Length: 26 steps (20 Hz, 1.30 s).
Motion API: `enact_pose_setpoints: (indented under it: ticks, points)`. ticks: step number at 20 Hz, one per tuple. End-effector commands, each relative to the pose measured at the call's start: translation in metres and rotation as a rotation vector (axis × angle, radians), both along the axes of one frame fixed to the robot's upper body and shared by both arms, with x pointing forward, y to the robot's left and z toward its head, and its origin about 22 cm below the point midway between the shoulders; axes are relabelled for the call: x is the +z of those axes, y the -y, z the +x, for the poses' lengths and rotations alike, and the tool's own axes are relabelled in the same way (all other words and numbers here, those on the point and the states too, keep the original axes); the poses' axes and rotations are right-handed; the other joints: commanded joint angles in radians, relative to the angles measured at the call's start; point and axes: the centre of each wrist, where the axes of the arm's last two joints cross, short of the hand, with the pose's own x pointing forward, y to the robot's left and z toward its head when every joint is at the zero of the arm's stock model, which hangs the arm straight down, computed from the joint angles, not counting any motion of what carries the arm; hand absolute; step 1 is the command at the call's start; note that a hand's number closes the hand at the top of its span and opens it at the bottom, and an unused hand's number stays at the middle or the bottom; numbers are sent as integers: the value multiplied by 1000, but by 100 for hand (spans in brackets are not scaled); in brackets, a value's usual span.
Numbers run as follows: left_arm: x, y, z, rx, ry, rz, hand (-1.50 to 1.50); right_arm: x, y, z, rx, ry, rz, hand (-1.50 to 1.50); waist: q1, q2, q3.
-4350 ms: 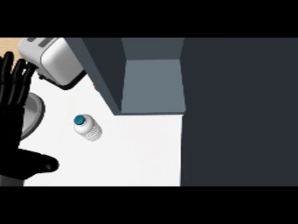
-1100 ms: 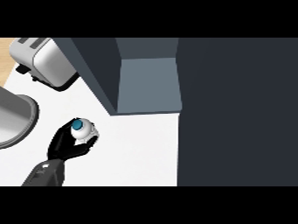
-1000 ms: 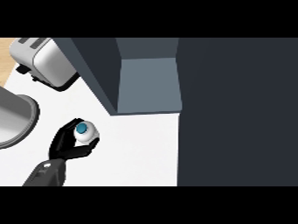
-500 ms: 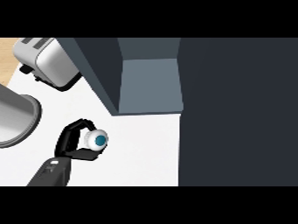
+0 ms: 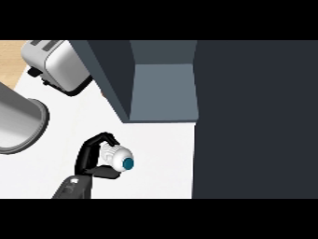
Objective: Pick up the bottled water, place it into the cabinet and close the cabinet
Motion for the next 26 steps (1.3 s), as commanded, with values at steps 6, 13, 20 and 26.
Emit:
enact_pose_setpoints:
  ticks: [6, 13, 20, 26]
  points:
    - [39, 61, 30, -78, -34, -78, 150, 29, 3, 0, 12, 62, -14, -150, -3, 3, -5]
    - [74, 112, 35, -46, -69, -48, 150, 16, 10, -4, -4, 52, 18, -150, -23, 4, -5]
    - [139, 150, 77, 9, -62, -37, 150, 22, 18, -7, -23, 49, -10, -150, -19, 9, -5]
    - [156, 157, 113, 76, -123, 8, 150, 35, 27, -6, 4, 87, -13, -150, -40, 22, -6]
